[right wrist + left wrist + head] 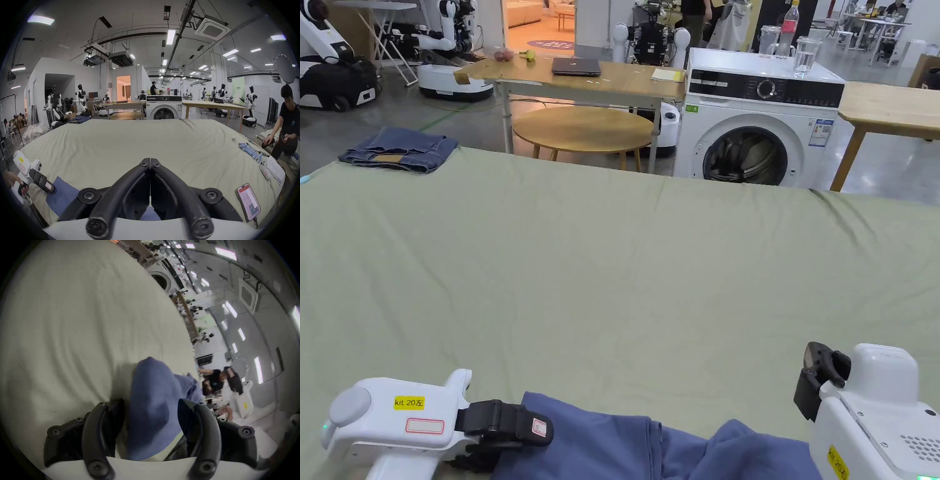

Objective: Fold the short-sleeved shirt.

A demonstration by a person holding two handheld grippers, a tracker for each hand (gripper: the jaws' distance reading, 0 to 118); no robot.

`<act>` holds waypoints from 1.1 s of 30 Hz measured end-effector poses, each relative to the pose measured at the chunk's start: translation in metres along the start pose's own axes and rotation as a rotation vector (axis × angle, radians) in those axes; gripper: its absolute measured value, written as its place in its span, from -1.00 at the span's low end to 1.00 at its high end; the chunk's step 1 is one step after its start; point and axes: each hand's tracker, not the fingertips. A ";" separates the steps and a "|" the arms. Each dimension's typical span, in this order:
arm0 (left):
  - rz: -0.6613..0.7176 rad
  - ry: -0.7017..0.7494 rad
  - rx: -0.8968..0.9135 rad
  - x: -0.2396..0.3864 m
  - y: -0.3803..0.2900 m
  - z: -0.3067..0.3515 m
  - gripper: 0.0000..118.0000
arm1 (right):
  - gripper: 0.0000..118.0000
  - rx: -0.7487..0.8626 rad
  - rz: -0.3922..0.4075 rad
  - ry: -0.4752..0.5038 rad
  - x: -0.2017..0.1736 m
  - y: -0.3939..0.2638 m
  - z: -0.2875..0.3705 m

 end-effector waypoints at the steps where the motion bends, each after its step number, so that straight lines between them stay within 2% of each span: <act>1: 0.006 -0.019 -0.009 -0.003 -0.001 -0.003 0.03 | -1.00 -0.004 -0.016 0.007 0.002 0.001 0.000; 2: -0.006 0.000 -0.013 -0.005 -0.002 -0.006 -0.15 | -1.00 -0.006 -0.022 0.006 0.002 0.001 0.000; 3: -0.021 0.027 -0.007 -0.006 -0.003 -0.008 -0.51 | -1.00 -0.008 -0.024 0.003 0.003 0.001 0.000; 4: -0.022 0.045 0.000 -0.009 -0.005 -0.009 -0.70 | -1.00 -0.008 -0.025 0.001 0.003 0.001 0.000; 5: -0.001 0.036 0.004 -0.014 -0.007 -0.009 -0.74 | -1.00 -0.007 -0.027 0.000 0.004 0.001 0.001; 7: 0.038 -0.028 0.033 -0.016 -0.009 -0.006 -0.77 | -1.00 -0.009 -0.023 -0.001 0.004 0.001 0.001; 18: -0.024 0.025 0.120 0.036 -0.006 0.035 -0.90 | -1.00 -0.017 -0.007 -0.011 0.012 0.004 0.001; 28: -0.093 0.232 0.216 0.101 -0.006 0.110 -0.90 | -1.00 -0.014 -0.004 0.013 0.008 0.007 -0.001; 33: -0.129 0.325 0.205 0.137 -0.008 0.100 -0.90 | -1.00 -0.012 -0.001 0.027 0.005 0.008 -0.002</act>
